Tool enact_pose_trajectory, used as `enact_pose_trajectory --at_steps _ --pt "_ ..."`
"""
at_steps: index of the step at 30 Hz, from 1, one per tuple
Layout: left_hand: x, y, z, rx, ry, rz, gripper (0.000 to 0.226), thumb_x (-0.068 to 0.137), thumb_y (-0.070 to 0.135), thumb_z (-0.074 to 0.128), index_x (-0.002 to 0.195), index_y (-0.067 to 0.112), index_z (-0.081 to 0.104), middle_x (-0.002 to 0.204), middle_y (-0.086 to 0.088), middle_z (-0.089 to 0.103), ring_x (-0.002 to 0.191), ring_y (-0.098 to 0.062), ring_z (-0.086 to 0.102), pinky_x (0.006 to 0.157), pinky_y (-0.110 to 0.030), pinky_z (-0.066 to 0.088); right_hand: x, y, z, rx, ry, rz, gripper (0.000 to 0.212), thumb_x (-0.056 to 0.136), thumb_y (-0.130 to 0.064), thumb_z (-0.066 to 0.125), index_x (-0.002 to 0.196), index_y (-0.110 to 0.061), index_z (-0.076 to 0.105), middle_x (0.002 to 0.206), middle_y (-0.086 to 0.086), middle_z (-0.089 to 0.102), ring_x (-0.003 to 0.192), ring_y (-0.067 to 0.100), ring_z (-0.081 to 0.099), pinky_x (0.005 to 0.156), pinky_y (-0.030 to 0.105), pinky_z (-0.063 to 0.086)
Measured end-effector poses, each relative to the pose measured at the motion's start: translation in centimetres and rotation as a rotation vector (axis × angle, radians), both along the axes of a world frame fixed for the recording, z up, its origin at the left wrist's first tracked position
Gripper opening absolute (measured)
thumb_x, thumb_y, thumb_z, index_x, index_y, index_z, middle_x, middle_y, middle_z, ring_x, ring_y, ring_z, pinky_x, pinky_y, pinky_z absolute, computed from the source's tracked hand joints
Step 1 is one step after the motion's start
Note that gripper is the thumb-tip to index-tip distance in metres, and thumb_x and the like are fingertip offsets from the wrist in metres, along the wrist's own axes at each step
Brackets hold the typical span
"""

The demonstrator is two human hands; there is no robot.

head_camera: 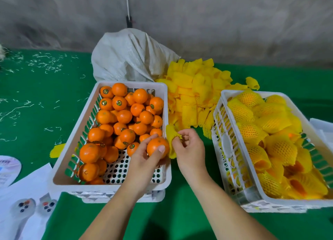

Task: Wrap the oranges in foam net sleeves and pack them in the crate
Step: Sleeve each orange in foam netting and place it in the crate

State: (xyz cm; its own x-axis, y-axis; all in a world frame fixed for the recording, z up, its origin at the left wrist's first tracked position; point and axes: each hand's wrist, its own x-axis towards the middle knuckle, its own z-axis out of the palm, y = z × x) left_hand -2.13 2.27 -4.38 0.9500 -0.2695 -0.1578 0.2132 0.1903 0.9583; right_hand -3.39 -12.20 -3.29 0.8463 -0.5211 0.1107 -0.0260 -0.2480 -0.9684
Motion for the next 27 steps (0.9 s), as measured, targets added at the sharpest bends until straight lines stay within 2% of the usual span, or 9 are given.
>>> enact_pose_trajectory --at_steps 2,4,7,10,13,16,21,25,27 --pt "-0.1 0.5 -0.3 -0.135 0.013 -0.054 0.064 0.085 0.046 0.077 0.142 0.017 0.064 0.111 -0.013 0.072 0.082 -0.032 0.072 0.076 -0.037 0.061 0.1 -0.4 0.2 -0.092 0.001 -0.046 0.021 0.089 -0.012 0.068 0.092 -0.029 0.056 0.081 -0.007 0.061 0.073 0.013 0.059 0.066 0.037 0.052" --pt "0.1 1.3 -0.3 -0.268 0.081 -0.132 0.065 0.081 0.042 0.074 0.138 0.013 0.068 0.104 -0.019 0.068 0.072 -0.032 0.067 0.067 -0.035 0.06 0.3 -0.2 0.2 -0.201 0.035 -0.014 0.022 0.087 -0.012 0.067 0.093 -0.026 0.051 0.082 -0.009 0.052 0.073 0.015 0.052 0.066 0.041 0.05" --pt "0.5 2.3 -0.3 -0.381 0.207 -0.291 0.062 0.075 0.038 0.076 0.13 0.008 0.073 0.113 -0.021 0.07 0.069 -0.03 0.071 0.06 -0.031 0.063 0.7 0.3 0.0 -0.272 0.096 0.047 0.027 0.091 -0.017 0.07 0.093 -0.034 0.048 0.079 -0.016 0.051 0.071 0.0 0.053 0.061 0.024 0.042" --pt "0.6 2.1 -0.3 -0.314 0.184 -0.373 0.062 0.074 0.035 0.081 0.129 0.009 0.073 0.104 -0.024 0.07 0.071 -0.031 0.074 0.061 -0.03 0.063 1.7 -0.2 -0.3 -0.144 0.154 0.161 0.019 0.095 -0.02 0.071 0.095 -0.033 0.057 0.082 -0.015 0.059 0.075 -0.003 0.057 0.069 0.022 0.045" --pt "0.6 1.4 -0.4 -0.253 0.164 -0.293 0.047 0.083 0.029 0.075 0.127 0.01 0.075 0.096 -0.027 0.068 0.072 -0.031 0.072 0.062 -0.031 0.062 2.3 -1.0 -0.2 -0.084 0.188 0.24 0.013 0.094 -0.019 0.075 0.097 -0.029 0.066 0.088 -0.012 0.067 0.084 0.002 0.063 0.076 0.022 0.05" --pt "0.8 0.6 -0.9 -0.21 0.171 -0.194 0.053 0.079 0.03 0.08 0.128 0.009 0.072 0.092 -0.025 0.067 0.071 -0.034 0.067 0.065 -0.034 0.06 2.5 -1.9 -0.2 -0.083 0.206 0.263 0.011 0.095 -0.02 0.073 0.101 -0.029 0.073 0.09 -0.012 0.071 0.086 0.006 0.067 0.078 0.024 0.053" --pt "1.6 -0.4 -1.8 -0.076 0.142 -0.084 0.044 0.085 0.023 0.072 0.129 0.017 0.068 0.1 -0.019 0.075 0.078 -0.034 0.073 0.075 -0.041 0.063 1.7 -3.1 0.2 -0.12 0.194 0.273 0.012 0.096 -0.017 0.069 0.096 -0.029 0.069 0.064 -0.027 0.06 0.061 -0.008 0.054 0.059 0.009 0.038" --pt "1.9 -0.9 -2.0 -0.023 0.101 0.07 0.047 0.083 0.022 0.076 0.126 0.027 0.061 0.112 -0.013 0.074 0.092 -0.034 0.077 0.084 -0.055 0.064 0.5 -1.8 0.6 -0.088 0.095 0.273 0.015 0.085 -0.021 0.066 0.09 -0.033 0.06 0.072 -0.017 0.055 0.064 0.0 0.052 0.063 0.023 0.044" --pt "1.9 -0.9 -2.1 -0.038 0.102 0.124 0.064 0.085 0.006 0.076 0.133 0.039 0.05 0.111 -0.008 0.073 0.092 -0.032 0.077 0.078 -0.05 0.066 -0.4 -0.5 0.4 -0.123 0.084 0.358 0.017 0.083 -0.025 0.062 0.094 -0.037 0.058 0.079 -0.021 0.058 0.072 0.001 0.055 0.068 0.026 0.049"
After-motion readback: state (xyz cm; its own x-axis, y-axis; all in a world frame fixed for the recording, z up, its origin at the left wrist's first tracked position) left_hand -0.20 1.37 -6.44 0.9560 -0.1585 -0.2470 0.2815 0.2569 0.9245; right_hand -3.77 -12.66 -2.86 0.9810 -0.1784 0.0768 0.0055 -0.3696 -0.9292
